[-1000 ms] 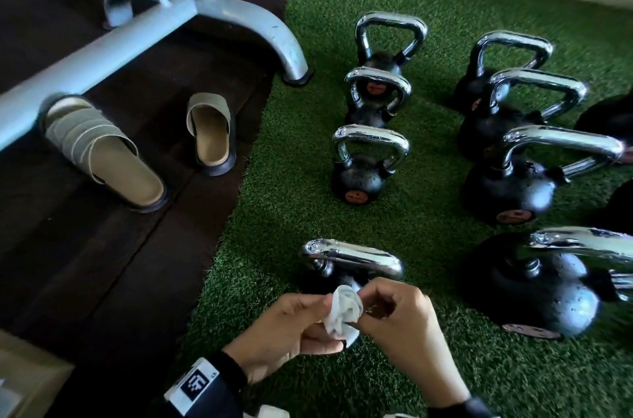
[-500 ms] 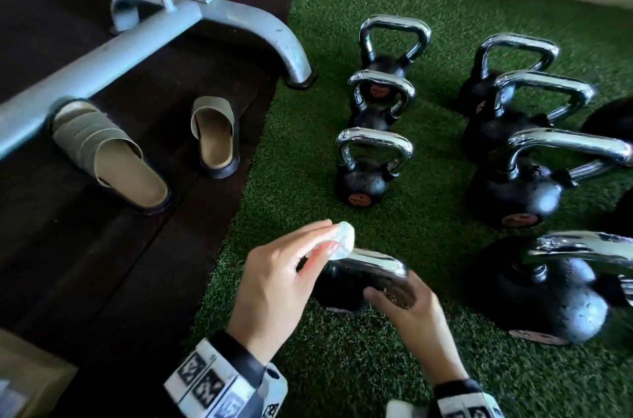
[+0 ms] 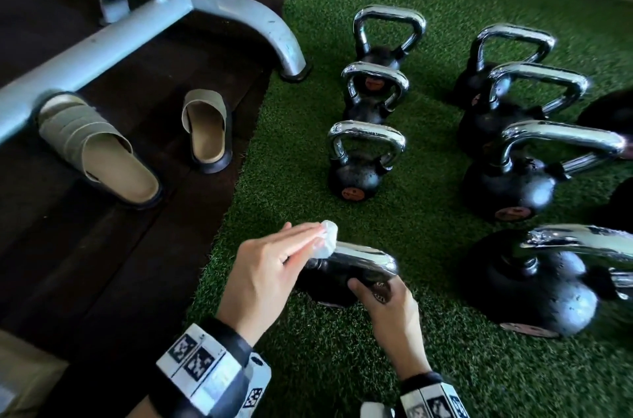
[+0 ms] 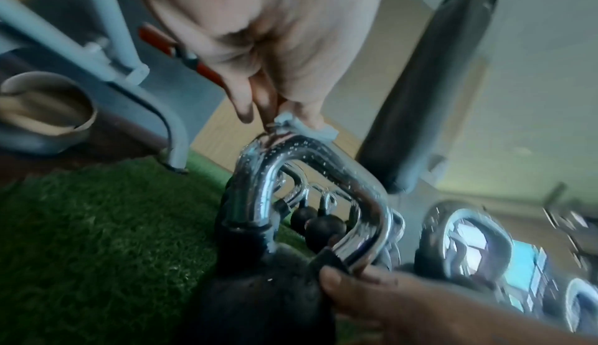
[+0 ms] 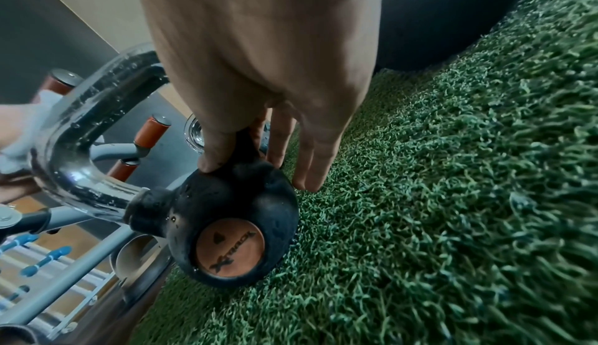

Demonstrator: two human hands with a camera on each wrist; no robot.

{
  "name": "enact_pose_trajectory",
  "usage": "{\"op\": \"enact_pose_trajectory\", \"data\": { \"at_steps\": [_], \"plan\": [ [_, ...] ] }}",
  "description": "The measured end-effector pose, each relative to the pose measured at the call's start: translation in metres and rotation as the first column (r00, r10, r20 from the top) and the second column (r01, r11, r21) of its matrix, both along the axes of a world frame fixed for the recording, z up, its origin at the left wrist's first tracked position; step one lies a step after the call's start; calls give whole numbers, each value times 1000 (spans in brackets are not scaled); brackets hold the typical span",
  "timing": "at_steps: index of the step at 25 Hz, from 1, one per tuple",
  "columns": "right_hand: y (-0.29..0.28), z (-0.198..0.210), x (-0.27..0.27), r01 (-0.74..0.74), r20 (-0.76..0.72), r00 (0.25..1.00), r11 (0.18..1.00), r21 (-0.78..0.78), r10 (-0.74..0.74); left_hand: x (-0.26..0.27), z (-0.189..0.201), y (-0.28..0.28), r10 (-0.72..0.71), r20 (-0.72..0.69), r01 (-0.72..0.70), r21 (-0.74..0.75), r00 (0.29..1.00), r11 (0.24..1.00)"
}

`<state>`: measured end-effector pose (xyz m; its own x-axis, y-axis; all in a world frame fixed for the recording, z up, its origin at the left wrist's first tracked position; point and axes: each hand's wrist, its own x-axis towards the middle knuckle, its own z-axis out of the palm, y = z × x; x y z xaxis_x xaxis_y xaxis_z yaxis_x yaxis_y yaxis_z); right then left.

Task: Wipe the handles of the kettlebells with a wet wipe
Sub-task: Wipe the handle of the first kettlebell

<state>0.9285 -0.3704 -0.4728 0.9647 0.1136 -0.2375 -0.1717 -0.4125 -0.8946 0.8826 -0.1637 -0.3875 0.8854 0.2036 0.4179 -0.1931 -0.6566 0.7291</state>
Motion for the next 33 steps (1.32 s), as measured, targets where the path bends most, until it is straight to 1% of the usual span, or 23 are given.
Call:
{"op": "enact_pose_trajectory", "data": {
  "at_steps": [1,2,3,4,5,6,7,10,12,14,15,16,17,19,21,23,26,28,29,30,32,33],
  "plan": [
    [0,-1,0,-1,9,1000,1000,-1,1,-3,0,-3,-54,18,53,34,998,998],
    [0,-2,0,1,13,1000,1000,3,-1,-7,-5,-5,-85,39,83,38,996,996],
    [1,-2,0,6,11,1000,1000,10,-7,-9,-11,-4,-64,43,65,-12,997,998],
    [1,-3,1,10,0,1000,1000,19,-10,-10,-18,0,-7,23,10,-121,1000,993],
    [1,-2,1,17,-16,1000,999,30,-16,-10,-25,4,42,-25,-47,-258,999,965],
    [1,-1,1,22,-30,999,999,43,-21,-11,-30,7,55,-74,-79,-378,996,922],
    [1,0,1,29,-40,999,998,56,-27,-12,-33,8,45,-90,-81,-447,995,891],
    [-1,-5,4,41,-45,998,996,84,-37,-14,-34,1,52,-59,-76,-525,997,848],
    [-2,-2,5,34,-58,998,994,108,-28,-15,-42,-3,97,-102,-139,-625,990,768],
    [-4,-1,4,29,-69,997,990,141,-19,-12,-58,-4,84,-225,-224,-722,971,654],
    [-4,1,4,25,-71,997,988,151,-15,-12,-66,-4,59,-292,-264,-736,955,623],
    [-3,3,4,27,-72,997,987,157,-16,-14,-72,-5,56,-337,-295,-718,940,631],
    [-4,2,4,37,-71,997,987,156,-26,-16,-76,-7,73,-352,-308,-680,933,666],
    [-3,0,4,52,-60,997,989,136,-44,-20,-82,-12,123,-326,-308,-610,937,730],
    [0,4,1,73,-42,997,991,115,-69,-21,-83,-14,158,-310,-317,-571,937,757],
    [-2,6,-5,61,0,998,995,79,-61,-13,-82,-13,176,-303,-317,-524,937,790],
    [-12,3,-12,-44,109,993,999,-18,46,5,-79,-11,218,-280,-332,-470,935,818],
    [-20,-4,-15,-133,186,970,984,-119,154,19,-80,-14,238,-242,-321,-401,940,858],
    [-21,-6,-16,-159,205,960,974,-160,190,25,-78,-16,227,-245,-307,-366,943,878],
    [-21,-8,-15,-173,207,956,969,-176,208,30,-75,-18,196,-279,-291,-356,940,888],
    [-20,-11,-9,-163,212,959,979,-123,186,39,-69,-17,108,-361,-254,-388,926,886],
    [-19,-11,-4,-148,211,965,987,-61,157,40,-64,-16,72,-393,-245,-409,917,879]
  ]
}}
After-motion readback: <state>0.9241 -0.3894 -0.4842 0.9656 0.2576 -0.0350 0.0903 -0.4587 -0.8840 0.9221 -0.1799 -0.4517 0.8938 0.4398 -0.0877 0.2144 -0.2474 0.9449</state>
